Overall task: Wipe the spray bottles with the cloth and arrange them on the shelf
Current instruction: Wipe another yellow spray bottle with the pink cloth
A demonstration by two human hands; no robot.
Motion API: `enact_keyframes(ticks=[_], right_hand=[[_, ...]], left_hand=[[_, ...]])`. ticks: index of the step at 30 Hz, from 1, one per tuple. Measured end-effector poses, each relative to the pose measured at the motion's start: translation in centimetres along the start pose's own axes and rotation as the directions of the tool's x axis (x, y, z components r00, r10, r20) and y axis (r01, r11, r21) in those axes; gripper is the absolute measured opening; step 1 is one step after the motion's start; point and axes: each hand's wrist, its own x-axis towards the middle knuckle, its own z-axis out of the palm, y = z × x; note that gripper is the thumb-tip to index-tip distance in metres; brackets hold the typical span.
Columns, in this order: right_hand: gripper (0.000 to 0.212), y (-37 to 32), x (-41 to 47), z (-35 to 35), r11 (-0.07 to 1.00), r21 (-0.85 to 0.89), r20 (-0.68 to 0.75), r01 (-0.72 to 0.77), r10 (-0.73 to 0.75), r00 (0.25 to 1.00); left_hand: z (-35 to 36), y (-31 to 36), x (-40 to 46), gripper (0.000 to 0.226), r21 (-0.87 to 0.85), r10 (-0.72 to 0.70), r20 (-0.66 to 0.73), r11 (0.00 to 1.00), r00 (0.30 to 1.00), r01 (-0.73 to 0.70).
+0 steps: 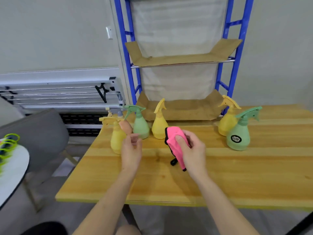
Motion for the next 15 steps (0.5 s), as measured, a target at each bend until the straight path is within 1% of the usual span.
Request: enact_keyframes(ticks=[2, 5, 7, 9, 12, 15], right_hand=[[0.020, -0.4, 0.4, 1.5, 1.000, -0.004, 0.033, 0.002, -0.002, 0.999], [0.017, -0.8, 1.1, 3.4, 1.000, 0.000, 0.044, 0.004, -0.004, 0.999], [0.020, -1.1, 1.4, 4.3, 1.000, 0.000, 0.054, 0.008, -0.008, 0.999], [0.019, -1.1, 1.6, 4.8, 1.000, -0.003, 0.063, 0.014, -0.013, 0.998], [0.019, -1.0, 1.8, 5.3, 1.000, 0.008, 0.076, -0.006, 0.005, 0.997], [0.019, -1.1, 2.0, 5.7, 1.000, 0.015, 0.090, -0.005, 0.003, 0.996]], left_hand=[[-1.7, -1.1, 0.9, 0.014, -0.013, -0.047, -0.076, 0.999, 0.996, 0.046], [-3.4, -2.0, 1.9, 0.019, 0.003, -0.104, -0.145, 0.994, 0.984, 0.106], [-4.4, -2.2, 2.5, 0.025, -0.001, -0.147, -0.206, 0.989, 0.967, 0.150], [-5.2, -2.2, 3.0, 0.025, -0.029, -0.178, -0.276, 0.984, 0.945, 0.177], [-6.3, -2.0, 4.0, 0.023, -0.068, -0.159, -0.353, 0.987, 0.922, 0.144], [-7.4, -1.5, 5.5, 0.022, -0.030, -0.085, -0.401, 0.996, 0.912, 0.079]])
